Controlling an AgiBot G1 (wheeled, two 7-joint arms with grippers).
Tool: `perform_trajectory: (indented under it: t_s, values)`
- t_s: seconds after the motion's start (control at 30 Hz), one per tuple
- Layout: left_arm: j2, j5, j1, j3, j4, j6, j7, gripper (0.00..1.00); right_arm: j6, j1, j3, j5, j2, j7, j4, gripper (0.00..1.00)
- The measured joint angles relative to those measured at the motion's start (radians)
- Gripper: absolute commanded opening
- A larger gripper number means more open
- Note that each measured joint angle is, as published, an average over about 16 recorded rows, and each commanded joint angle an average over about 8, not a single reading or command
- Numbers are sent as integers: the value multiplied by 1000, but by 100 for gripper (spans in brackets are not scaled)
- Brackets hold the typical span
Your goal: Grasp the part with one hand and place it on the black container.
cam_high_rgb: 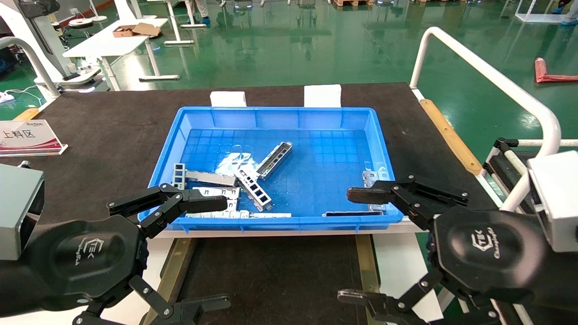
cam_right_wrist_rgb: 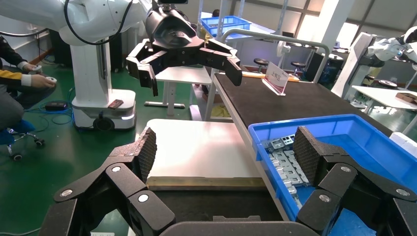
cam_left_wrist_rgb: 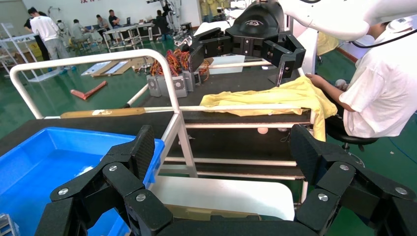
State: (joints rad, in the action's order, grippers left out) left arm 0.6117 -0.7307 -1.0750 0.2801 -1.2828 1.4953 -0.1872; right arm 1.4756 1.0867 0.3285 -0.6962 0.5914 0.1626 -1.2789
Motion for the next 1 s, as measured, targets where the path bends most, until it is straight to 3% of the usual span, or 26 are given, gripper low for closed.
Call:
perform_trajectory:
  t_s: [0.6, 0.87, 1.0]
  values:
    - [0, 0, 0, 0, 0, 0, 0, 100, 0, 0, 0, 0, 0, 0, 0, 78]
    - [0, 0, 0, 0, 0, 0, 0, 100, 0, 0, 0, 0, 0, 0, 0, 100]
    - [0, 0, 0, 0, 0, 0, 0, 100, 0, 0, 0, 0, 0, 0, 0, 100]
